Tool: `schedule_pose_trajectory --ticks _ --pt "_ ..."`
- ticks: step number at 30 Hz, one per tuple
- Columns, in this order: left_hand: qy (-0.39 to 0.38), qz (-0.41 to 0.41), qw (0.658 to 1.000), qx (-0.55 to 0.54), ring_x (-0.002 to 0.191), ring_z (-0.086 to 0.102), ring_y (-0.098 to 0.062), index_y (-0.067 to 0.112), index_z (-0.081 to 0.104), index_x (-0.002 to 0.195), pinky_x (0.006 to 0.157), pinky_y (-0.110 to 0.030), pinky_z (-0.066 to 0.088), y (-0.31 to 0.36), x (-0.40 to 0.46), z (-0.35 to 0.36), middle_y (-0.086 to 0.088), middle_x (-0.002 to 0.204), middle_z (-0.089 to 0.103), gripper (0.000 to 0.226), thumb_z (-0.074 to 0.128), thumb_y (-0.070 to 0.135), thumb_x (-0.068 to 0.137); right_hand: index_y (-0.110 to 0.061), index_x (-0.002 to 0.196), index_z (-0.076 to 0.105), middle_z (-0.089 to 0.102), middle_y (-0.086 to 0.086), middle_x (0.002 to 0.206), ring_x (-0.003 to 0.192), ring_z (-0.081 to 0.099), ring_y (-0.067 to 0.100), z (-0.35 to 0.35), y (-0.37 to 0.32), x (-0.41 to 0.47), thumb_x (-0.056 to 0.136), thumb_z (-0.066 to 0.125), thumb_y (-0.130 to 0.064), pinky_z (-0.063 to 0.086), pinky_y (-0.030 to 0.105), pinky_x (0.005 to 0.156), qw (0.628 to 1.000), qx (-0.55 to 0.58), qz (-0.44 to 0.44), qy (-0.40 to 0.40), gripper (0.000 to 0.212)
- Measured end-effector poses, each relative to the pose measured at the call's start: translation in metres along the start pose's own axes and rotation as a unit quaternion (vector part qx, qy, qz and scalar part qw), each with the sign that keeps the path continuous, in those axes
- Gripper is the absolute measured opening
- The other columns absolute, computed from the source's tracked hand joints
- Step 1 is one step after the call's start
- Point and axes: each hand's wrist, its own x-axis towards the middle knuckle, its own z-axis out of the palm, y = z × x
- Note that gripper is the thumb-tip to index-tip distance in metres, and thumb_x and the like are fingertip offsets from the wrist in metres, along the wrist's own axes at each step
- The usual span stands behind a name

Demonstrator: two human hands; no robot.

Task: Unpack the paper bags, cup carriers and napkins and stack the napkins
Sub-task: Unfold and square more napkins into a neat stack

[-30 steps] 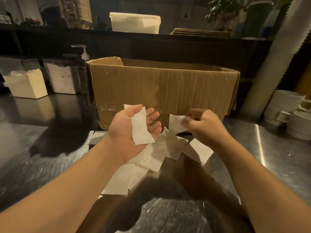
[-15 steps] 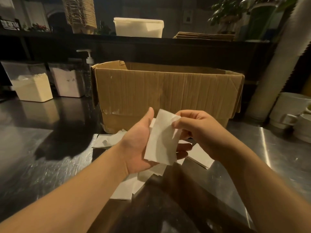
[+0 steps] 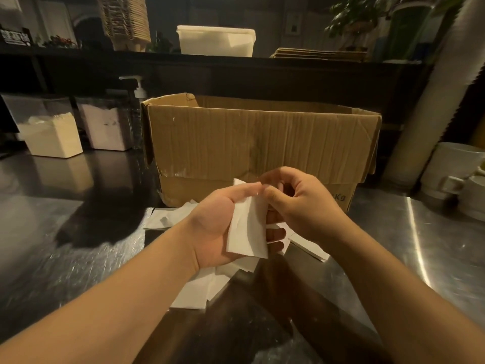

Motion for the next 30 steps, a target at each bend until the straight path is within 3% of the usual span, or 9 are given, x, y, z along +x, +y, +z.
schedule_pose_trajectory --ticks 4,6,10,13,16,21,26,30 --pt "0.043 -0.004 0.999 -0.031 0.107 0.070 -0.037 0.020 0.066 0.126 0.094 -0.049 0.057 0.006 -0.002 -0.003 -0.016 0.115 0.076 0.044 0.053 0.050 0.096 -0.027 0.100 0.067 0.074 -0.008 0.092 0.086 0.073 0.013 -0.006 0.002 0.001 0.100 0.061 -0.026 0.064 0.035 0.077 0.999 0.016 -0.013 0.044 0.006" --pt "0.042 -0.008 0.997 -0.064 0.118 0.067 -0.038 0.020 0.061 0.133 0.096 -0.047 0.055 0.009 -0.003 -0.006 -0.019 0.126 0.072 0.050 0.054 0.052 0.095 -0.030 0.096 0.069 0.074 -0.010 0.088 0.086 0.072 0.012 -0.008 0.006 0.004 0.099 0.062 -0.028 0.063 0.038 0.081 0.998 -0.004 -0.002 0.058 0.007" --pt "0.035 0.005 0.988 -0.148 0.084 0.063 -0.027 0.006 0.063 0.132 0.078 -0.037 0.051 0.015 -0.003 -0.012 -0.018 0.112 0.069 0.057 0.059 0.047 0.092 -0.029 0.101 0.070 0.072 -0.008 0.094 0.089 0.068 0.013 -0.014 0.013 0.008 0.096 0.067 -0.031 0.059 0.037 0.084 0.993 -0.106 0.056 -0.006 0.007" --pt "0.059 0.026 0.981 -0.183 0.073 0.060 -0.023 0.006 0.066 0.124 0.074 -0.035 0.049 0.016 -0.001 -0.016 -0.014 0.103 0.070 0.050 0.058 0.045 0.093 -0.029 0.112 0.068 0.067 -0.006 0.107 0.097 0.064 0.017 -0.014 0.021 0.011 0.090 0.072 -0.033 0.056 0.034 0.084 0.959 -0.265 0.061 -0.082 0.022" --pt "0.092 0.047 0.973 -0.205 0.073 0.056 -0.022 0.007 0.069 0.104 0.074 -0.032 0.046 0.016 0.001 -0.017 -0.012 0.093 0.069 0.037 0.057 0.041 0.093 -0.033 0.128 0.062 0.055 -0.005 0.126 0.114 0.055 0.019 -0.011 0.026 0.012 0.089 0.070 -0.043 0.050 0.035 0.095 0.920 -0.358 0.051 -0.149 0.041" --pt "0.099 0.055 0.970 -0.214 0.072 0.054 -0.021 0.008 0.069 0.091 0.075 -0.030 0.042 0.015 0.004 -0.018 -0.009 0.091 0.066 0.033 0.058 0.039 0.092 -0.033 0.140 0.056 0.055 -0.008 0.137 0.119 0.055 0.017 -0.005 0.030 0.012 0.093 0.066 -0.035 0.045 0.028 0.097 0.917 -0.355 0.033 -0.178 0.048" --pt "0.095 0.050 0.974 -0.198 0.073 0.056 -0.021 0.008 0.075 0.084 0.075 -0.030 0.043 0.014 0.007 -0.021 -0.009 0.094 0.067 0.036 0.060 0.040 0.089 -0.037 0.137 0.060 0.058 -0.012 0.132 0.112 0.057 0.014 -0.006 0.030 0.011 0.095 0.063 -0.046 0.047 0.029 0.097 0.925 -0.332 0.037 -0.182 0.043" --pt "0.092 0.045 0.979 -0.179 0.072 0.056 -0.020 0.009 0.080 0.071 0.074 -0.031 0.044 0.014 0.008 -0.023 -0.007 0.095 0.066 0.042 0.059 0.042 0.088 -0.035 0.134 0.062 0.060 -0.012 0.131 0.107 0.057 0.011 -0.001 0.030 0.012 0.102 0.056 -0.036 0.048 0.028 0.095 0.934 -0.316 0.019 -0.167 0.032"
